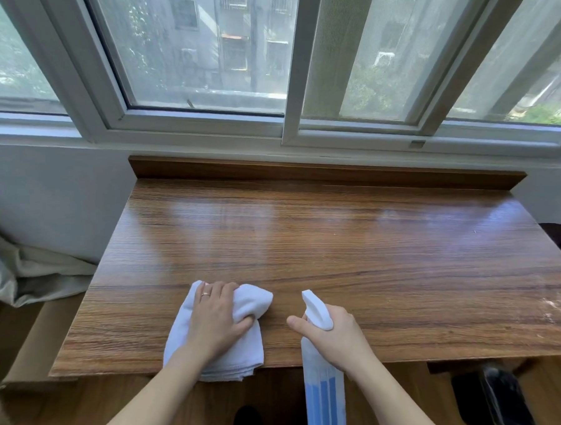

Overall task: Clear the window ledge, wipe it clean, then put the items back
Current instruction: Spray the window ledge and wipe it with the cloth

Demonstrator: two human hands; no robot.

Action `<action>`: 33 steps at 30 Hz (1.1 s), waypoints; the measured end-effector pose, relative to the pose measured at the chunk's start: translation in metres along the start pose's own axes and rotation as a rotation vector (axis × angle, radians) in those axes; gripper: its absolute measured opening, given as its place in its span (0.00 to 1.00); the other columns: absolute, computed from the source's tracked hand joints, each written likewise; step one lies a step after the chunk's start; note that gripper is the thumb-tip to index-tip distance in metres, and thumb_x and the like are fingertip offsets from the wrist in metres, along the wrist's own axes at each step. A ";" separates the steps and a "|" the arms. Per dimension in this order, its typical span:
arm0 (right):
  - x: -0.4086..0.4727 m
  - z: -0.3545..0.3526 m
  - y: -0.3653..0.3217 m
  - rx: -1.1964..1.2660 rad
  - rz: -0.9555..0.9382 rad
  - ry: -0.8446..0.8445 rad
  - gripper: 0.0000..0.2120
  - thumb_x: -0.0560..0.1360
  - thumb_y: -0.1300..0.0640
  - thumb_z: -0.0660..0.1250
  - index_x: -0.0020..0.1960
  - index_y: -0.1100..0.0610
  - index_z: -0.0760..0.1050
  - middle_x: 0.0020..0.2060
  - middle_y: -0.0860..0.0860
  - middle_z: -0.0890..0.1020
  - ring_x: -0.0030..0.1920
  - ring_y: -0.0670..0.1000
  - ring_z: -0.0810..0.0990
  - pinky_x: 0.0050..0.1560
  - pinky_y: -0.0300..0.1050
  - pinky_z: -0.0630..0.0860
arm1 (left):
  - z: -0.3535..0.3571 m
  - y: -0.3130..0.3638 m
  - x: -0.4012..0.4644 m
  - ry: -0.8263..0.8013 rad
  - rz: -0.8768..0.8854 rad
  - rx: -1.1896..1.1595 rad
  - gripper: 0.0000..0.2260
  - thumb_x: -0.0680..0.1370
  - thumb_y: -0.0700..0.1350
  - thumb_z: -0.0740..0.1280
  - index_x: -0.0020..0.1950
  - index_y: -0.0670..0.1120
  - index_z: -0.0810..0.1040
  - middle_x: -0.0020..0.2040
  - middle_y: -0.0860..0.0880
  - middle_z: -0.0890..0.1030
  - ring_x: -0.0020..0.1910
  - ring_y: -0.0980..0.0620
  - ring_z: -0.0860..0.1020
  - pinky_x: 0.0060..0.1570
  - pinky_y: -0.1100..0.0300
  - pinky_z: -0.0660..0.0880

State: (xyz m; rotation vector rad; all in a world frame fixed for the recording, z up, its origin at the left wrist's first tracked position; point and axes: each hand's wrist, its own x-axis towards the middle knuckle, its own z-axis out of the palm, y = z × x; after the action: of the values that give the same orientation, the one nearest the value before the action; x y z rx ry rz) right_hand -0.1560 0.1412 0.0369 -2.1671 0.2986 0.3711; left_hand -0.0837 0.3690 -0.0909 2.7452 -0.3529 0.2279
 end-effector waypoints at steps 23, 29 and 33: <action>-0.008 -0.002 0.003 -0.006 0.082 0.011 0.18 0.71 0.39 0.71 0.36 0.53 0.72 0.31 0.47 0.74 0.33 0.45 0.72 0.38 0.43 0.68 | 0.005 0.013 -0.008 0.042 -0.073 0.026 0.27 0.66 0.61 0.61 0.55 0.44 0.78 0.47 0.48 0.78 0.49 0.43 0.76 0.63 0.46 0.61; 0.008 -0.011 -0.002 0.016 0.059 0.057 0.22 0.71 0.39 0.71 0.39 0.59 0.76 0.30 0.46 0.75 0.33 0.46 0.74 0.37 0.44 0.69 | 0.014 0.046 -0.012 0.020 -0.035 0.027 0.26 0.65 0.62 0.63 0.55 0.45 0.78 0.47 0.49 0.78 0.49 0.44 0.77 0.64 0.45 0.61; 0.017 -0.022 -0.008 0.005 0.028 0.041 0.19 0.71 0.40 0.71 0.40 0.57 0.79 0.32 0.47 0.78 0.34 0.45 0.76 0.37 0.43 0.69 | 0.021 0.063 -0.002 -0.007 -0.051 0.048 0.26 0.65 0.63 0.63 0.54 0.46 0.79 0.47 0.49 0.78 0.49 0.45 0.78 0.65 0.45 0.62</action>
State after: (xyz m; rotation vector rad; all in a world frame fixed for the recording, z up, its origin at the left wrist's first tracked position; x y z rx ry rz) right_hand -0.1339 0.1262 0.0488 -2.1699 0.3529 0.3413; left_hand -0.1010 0.3044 -0.0898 2.7988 -0.2827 0.2167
